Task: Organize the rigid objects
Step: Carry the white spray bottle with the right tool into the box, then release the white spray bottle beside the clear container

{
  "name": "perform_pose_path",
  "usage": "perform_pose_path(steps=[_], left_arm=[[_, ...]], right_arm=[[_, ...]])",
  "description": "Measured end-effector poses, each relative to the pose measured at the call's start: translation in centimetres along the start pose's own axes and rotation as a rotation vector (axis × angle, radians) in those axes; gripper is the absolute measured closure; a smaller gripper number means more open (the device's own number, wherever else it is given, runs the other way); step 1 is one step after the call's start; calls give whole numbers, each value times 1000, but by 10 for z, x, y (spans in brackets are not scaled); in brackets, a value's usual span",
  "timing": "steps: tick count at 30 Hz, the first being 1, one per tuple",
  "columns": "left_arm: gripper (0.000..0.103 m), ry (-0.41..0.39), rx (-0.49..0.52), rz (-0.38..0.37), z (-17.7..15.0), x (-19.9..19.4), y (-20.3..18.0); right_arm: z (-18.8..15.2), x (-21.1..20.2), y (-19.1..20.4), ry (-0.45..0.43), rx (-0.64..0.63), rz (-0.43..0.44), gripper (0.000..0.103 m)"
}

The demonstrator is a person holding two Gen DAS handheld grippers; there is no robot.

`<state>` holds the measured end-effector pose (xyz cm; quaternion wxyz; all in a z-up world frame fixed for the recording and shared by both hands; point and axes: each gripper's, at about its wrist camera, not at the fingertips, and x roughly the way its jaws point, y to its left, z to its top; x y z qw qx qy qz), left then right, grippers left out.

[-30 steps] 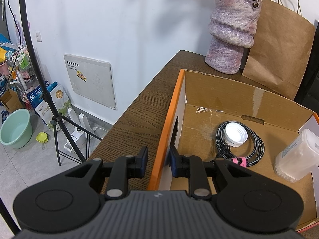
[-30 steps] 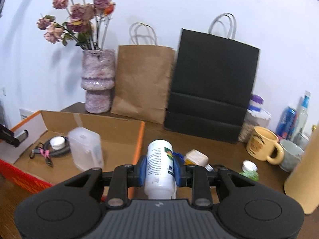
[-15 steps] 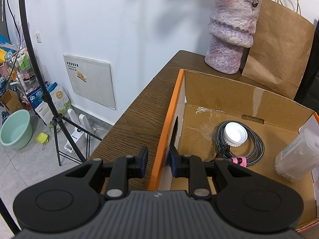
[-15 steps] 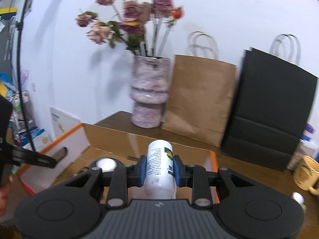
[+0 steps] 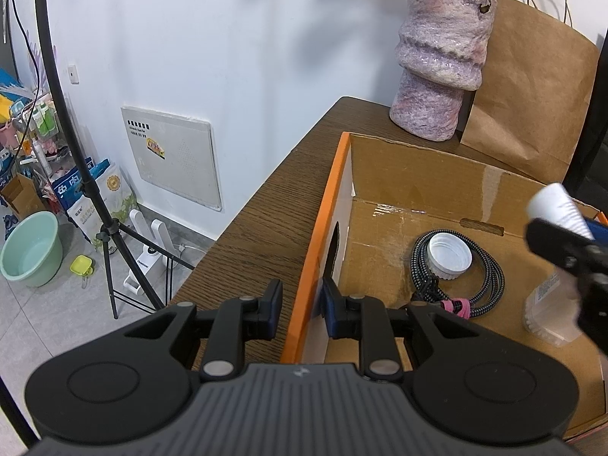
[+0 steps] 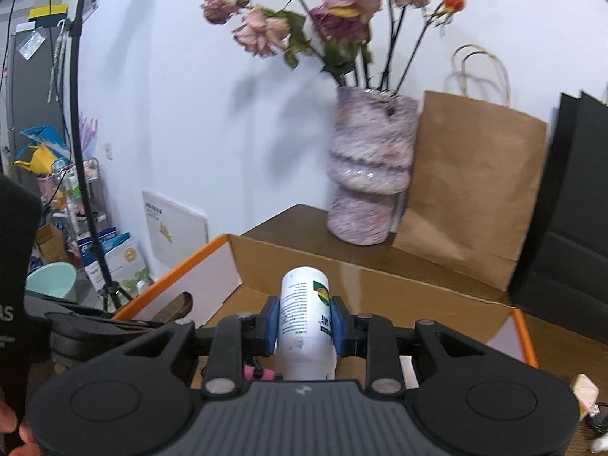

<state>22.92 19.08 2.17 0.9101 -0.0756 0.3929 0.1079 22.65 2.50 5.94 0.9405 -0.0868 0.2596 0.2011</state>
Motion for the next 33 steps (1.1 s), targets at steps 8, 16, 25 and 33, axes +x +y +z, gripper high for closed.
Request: perform_pose_path(steps=[8, 16, 25, 33], left_arm=[[80, -4, 6, 5, 1, 0, -2], [80, -4, 6, 5, 0, 0, -3], [80, -5, 8, 6, 1, 0, -3], [80, -5, 8, 6, 0, 0, -3]], right_arm=[[-3, 15, 2, 13, 9, 27, 76], [-4, 21, -1, 29, 14, 27, 74], [-3, 17, -7, 11, 27, 8, 9], [-4, 19, -8, 17, 27, -3, 3]])
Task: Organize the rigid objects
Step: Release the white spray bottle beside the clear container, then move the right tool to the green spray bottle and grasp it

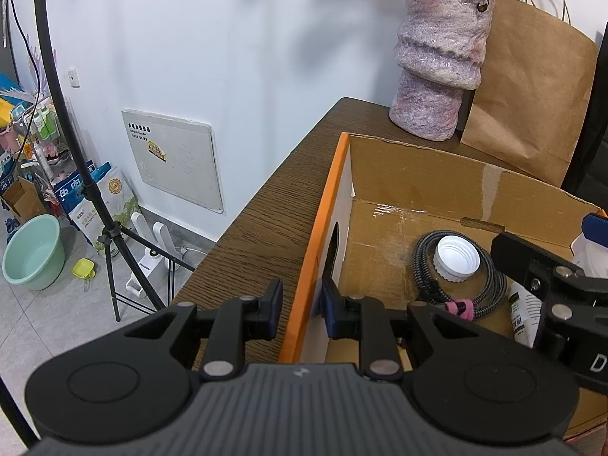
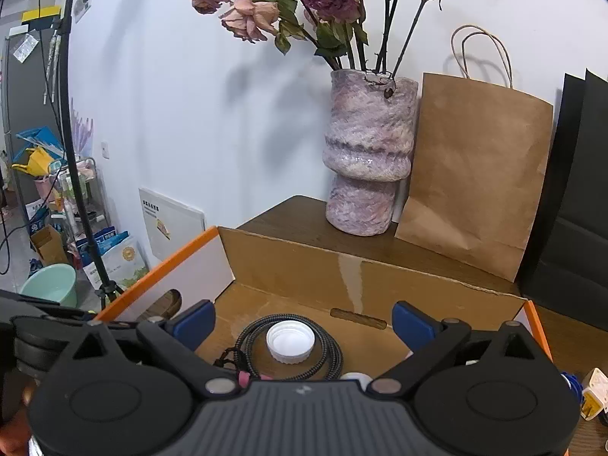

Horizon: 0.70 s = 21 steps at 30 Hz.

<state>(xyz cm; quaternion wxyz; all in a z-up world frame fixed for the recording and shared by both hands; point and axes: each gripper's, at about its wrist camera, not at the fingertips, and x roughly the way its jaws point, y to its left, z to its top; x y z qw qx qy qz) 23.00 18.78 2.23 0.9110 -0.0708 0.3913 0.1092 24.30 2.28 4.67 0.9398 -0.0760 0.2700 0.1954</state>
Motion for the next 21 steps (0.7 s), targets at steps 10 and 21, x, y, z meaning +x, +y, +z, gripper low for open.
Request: perform_pose_path(steps=[10, 21], left_arm=[[80, 0, 0, 1, 0, 0, 0], [80, -2, 5, 6, 0, 0, -2]], right_arm=[[-1, -1, -4, 3, 5, -18, 0], [-9, -25, -40, -13, 34, -76, 0]])
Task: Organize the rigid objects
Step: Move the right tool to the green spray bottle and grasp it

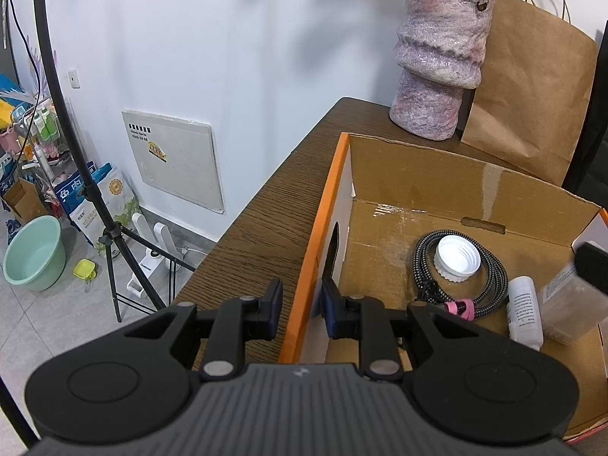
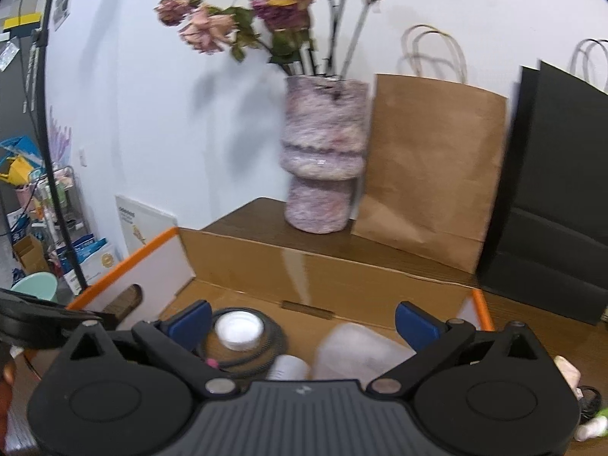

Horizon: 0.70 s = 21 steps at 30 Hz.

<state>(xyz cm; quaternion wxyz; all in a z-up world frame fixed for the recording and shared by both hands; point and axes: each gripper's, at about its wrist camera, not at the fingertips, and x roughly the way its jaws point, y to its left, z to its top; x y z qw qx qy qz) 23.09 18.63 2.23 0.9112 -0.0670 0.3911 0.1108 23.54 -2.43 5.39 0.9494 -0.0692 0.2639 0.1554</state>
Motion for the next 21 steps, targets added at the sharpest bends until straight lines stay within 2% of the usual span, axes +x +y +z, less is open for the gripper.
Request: perform_pose_path(steps=[5, 12, 17, 21], left_arm=[[80, 0, -1, 0, 0, 0, 0], [80, -2, 3, 2, 0, 0, 0], [80, -6, 11, 11, -1, 0, -2], [80, -5, 9, 10, -1, 0, -2]], right_arm=[[-9, -17, -36, -13, 37, -61, 0], [-33, -41, -107, -14, 116, -198, 0], [-60, -57, -164, 4, 209, -306, 0], [-82, -60, -215, 52, 315, -385, 0]])
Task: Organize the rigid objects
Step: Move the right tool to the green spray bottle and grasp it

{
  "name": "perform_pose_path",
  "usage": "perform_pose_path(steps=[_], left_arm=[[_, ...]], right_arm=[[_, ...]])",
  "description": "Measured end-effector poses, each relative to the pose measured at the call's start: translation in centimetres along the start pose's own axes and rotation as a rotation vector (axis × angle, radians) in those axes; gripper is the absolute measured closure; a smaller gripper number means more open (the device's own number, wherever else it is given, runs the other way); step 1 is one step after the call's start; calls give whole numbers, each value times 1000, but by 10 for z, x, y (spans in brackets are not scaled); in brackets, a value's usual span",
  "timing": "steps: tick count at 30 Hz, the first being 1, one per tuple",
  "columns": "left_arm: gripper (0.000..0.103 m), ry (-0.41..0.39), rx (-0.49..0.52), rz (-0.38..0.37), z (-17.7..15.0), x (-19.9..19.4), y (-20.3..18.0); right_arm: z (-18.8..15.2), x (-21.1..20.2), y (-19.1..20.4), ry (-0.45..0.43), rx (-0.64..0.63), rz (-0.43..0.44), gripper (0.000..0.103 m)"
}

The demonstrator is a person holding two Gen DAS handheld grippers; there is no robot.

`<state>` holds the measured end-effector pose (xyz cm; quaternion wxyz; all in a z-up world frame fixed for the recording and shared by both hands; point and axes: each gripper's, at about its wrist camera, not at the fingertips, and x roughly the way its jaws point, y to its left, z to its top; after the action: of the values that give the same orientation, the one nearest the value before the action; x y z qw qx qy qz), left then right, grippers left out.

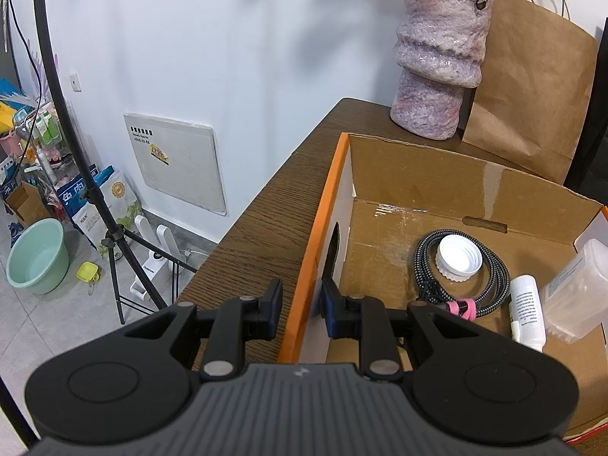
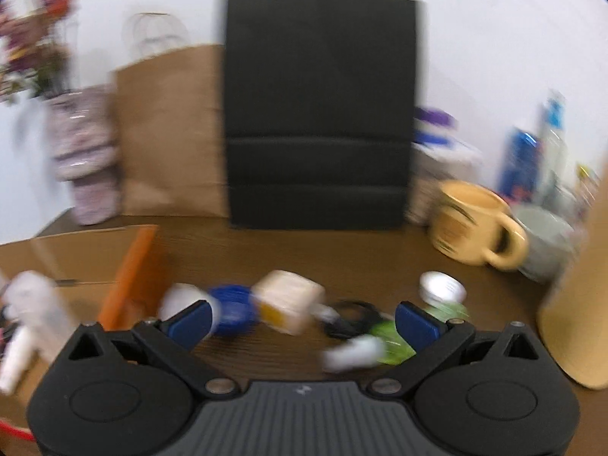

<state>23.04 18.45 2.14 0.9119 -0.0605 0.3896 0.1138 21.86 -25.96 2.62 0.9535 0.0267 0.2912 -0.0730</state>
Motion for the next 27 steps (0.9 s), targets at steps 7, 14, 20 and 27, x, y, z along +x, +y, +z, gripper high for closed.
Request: perform_pose_path(steps=[7, 14, 20, 27], left_arm=[[80, -1, 4, 2, 0, 0, 0], [80, -1, 5, 0, -1, 0, -1], [80, -1, 3, 0, -1, 0, -1], [80, -1, 4, 0, -1, 0, -1]], right_arm=[[-9, 35, -58, 80, 120, -143, 0], [-16, 60, -73, 102, 203, -155, 0], [-23, 64, -78, 108, 237, -142, 4], [-30, 63, -64, 99, 162, -220, 21]])
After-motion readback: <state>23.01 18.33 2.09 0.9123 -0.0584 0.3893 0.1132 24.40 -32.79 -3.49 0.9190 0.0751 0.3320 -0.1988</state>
